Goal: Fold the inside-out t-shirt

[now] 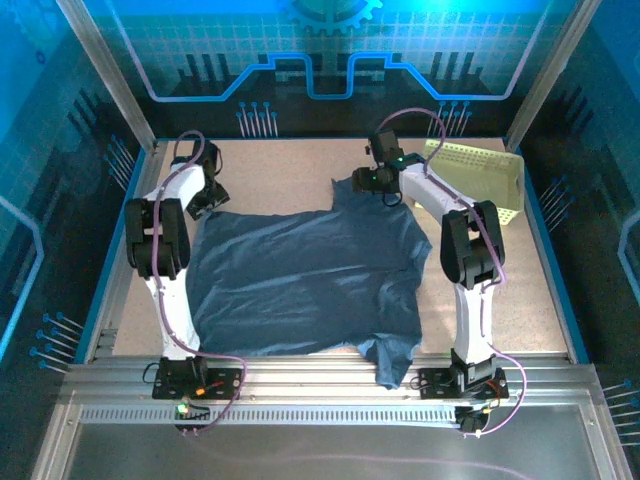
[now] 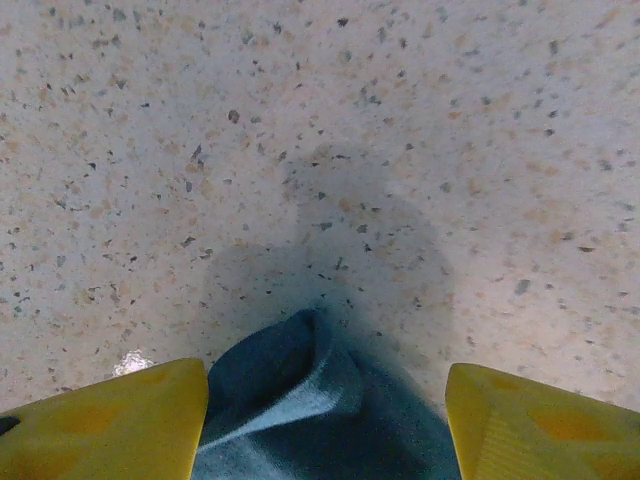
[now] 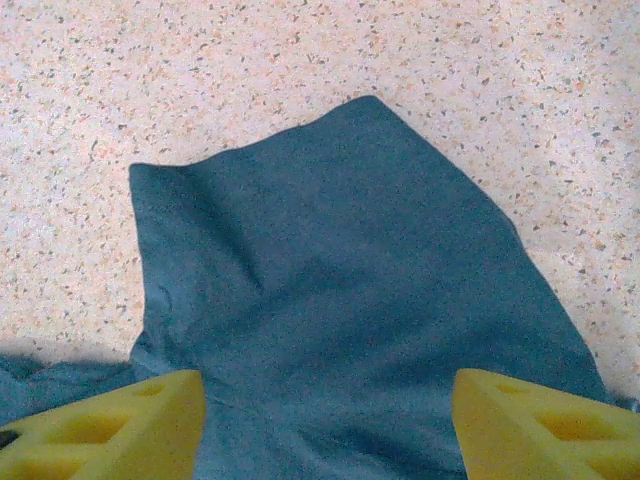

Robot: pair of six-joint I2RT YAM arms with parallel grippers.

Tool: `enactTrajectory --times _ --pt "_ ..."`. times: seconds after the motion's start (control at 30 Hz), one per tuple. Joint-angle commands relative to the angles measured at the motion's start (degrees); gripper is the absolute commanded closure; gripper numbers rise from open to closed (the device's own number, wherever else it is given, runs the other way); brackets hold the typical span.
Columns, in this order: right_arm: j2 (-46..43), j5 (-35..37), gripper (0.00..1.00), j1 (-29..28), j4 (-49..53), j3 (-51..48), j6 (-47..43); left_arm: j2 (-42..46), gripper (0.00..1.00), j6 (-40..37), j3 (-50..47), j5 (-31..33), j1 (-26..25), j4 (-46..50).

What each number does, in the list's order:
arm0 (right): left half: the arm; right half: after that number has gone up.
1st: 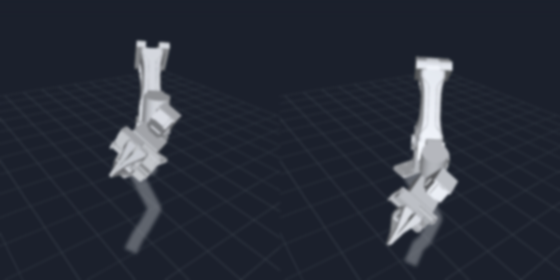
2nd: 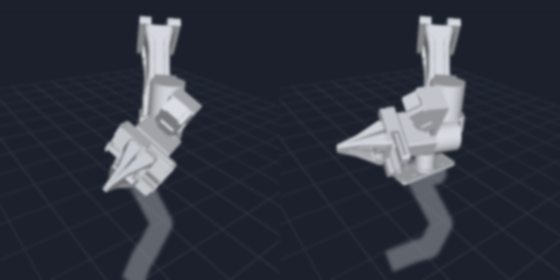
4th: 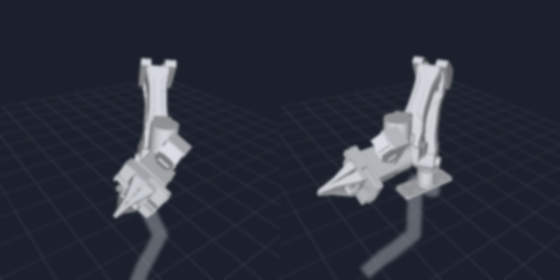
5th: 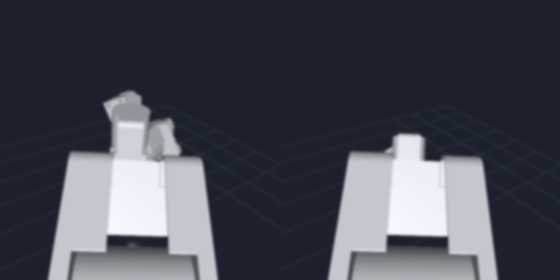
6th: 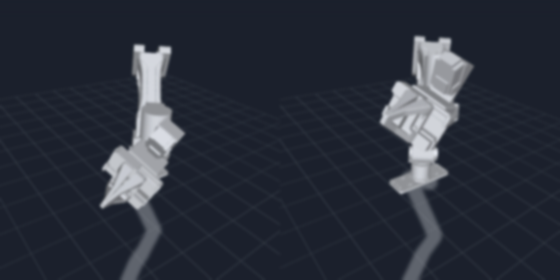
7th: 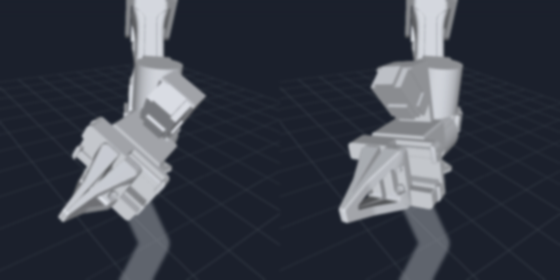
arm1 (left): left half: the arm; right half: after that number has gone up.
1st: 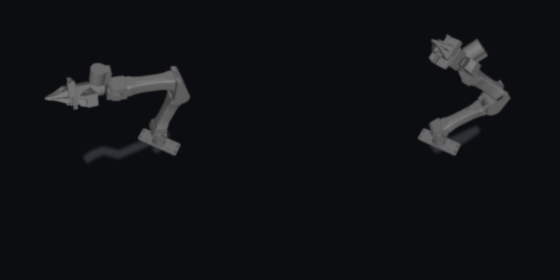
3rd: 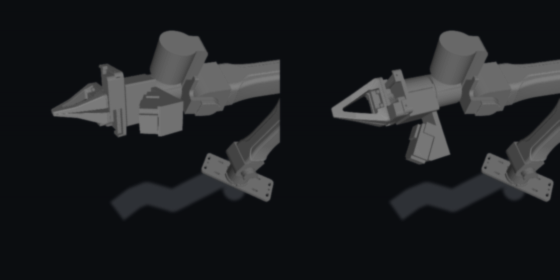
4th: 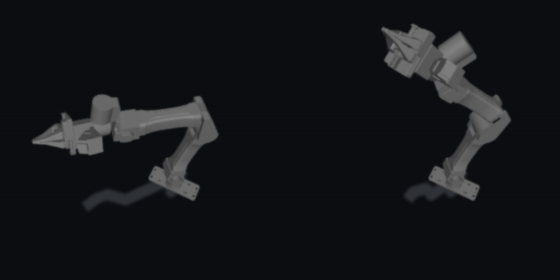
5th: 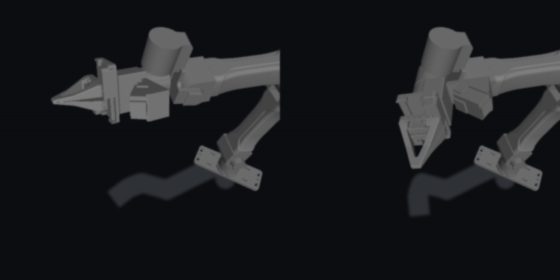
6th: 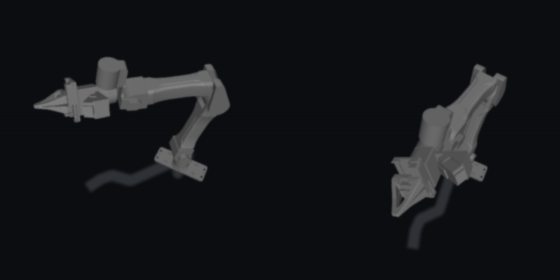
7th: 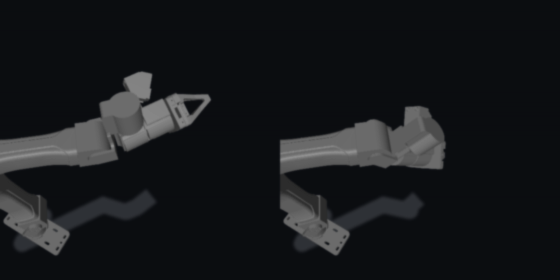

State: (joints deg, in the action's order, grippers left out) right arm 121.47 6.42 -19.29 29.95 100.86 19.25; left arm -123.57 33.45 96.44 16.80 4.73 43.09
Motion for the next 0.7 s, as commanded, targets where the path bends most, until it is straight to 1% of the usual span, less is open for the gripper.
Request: enactTrajectory --times 0.0,0.2,0.33,0.37,0.47,0.57,0.67 --pt "1.3 -0.8 0.33 0.7 0.5 2.1 -0.9 -2.1 0.36 -0.4 2.4 -0.6 0.5 2.3" --pt "3.5 -1.2 0.33 0.8 0.9 4.6 -1.4 -4.2 0.45 -0.4 4.2 -1.1 0.8 2.8" --pt "6.8 -0.4 0.32 1.2 1.8 8.2 -1.5 -4.6 0.57 0.1 4.3 -0.9 1.2 2.7" --pt "7.8 0.1 0.32 1.4 2.0 9.5 -1.4 -4.7 0.63 0.2 4.3 -1.1 1.3 2.9" --pt "11.5 1.8 0.32 1.9 4.4 15.0 -1.4 -4.2 0.72 0.2 3.9 -1.2 1.6 2.9" --pt "17.2 3.3 0.32 2.3 7.2 21.3 -1.7 -3.3 0.79 0.3 3.0 -1.0 1.8 2.5" --pt "21.3 5.2 0.32 2.6 9.7 27.1 -2.4 -2.7 0.84 0.5 2.3 -1.0 2.1 2.4"
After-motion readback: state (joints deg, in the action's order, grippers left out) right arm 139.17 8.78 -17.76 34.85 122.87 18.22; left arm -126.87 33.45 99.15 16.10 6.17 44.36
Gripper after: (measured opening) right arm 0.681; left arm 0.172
